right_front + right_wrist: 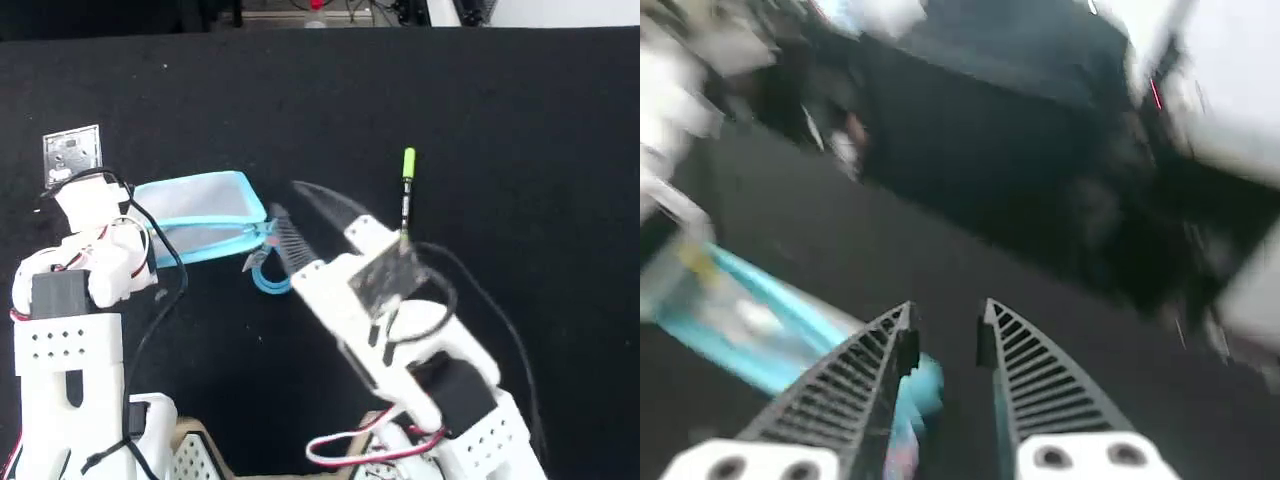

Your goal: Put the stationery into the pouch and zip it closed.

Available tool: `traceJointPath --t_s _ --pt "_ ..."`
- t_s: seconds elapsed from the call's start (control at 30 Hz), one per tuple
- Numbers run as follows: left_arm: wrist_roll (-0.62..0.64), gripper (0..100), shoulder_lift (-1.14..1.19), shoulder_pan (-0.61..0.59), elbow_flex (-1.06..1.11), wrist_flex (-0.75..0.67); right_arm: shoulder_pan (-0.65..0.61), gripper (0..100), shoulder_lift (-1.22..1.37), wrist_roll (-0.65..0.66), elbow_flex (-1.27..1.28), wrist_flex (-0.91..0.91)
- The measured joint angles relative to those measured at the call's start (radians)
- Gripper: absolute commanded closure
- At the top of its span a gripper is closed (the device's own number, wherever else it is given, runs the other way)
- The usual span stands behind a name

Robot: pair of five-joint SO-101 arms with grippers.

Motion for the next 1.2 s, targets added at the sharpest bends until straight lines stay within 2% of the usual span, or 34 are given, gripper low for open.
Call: traceJointPath --t_s 0.2,0.37,0.57,0.73,1.2 --pt "0.0 97 0.0 0.0 0.0 0.0 0.245 90.3 -0.003 -0.078 -0.005 0.239" --pt "0.0 97 0.0 0.0 0.0 0.0 0.373 90.3 0.097 -0.086 -0.008 0.276" --pt "0.0 97 0.0 0.0 0.0 0.0 0.46 89.7 0.359 -0.161 -0.097 0.278" --pt "0.0 97 0.0 0.0 0.0 0.0 0.502 82.7 0.646 -0.187 -0.198 0.278" --pt "0.0 97 0.0 0.0 0.0 0.0 0.586 83.6 1.424 -0.19 -0.601 0.276"
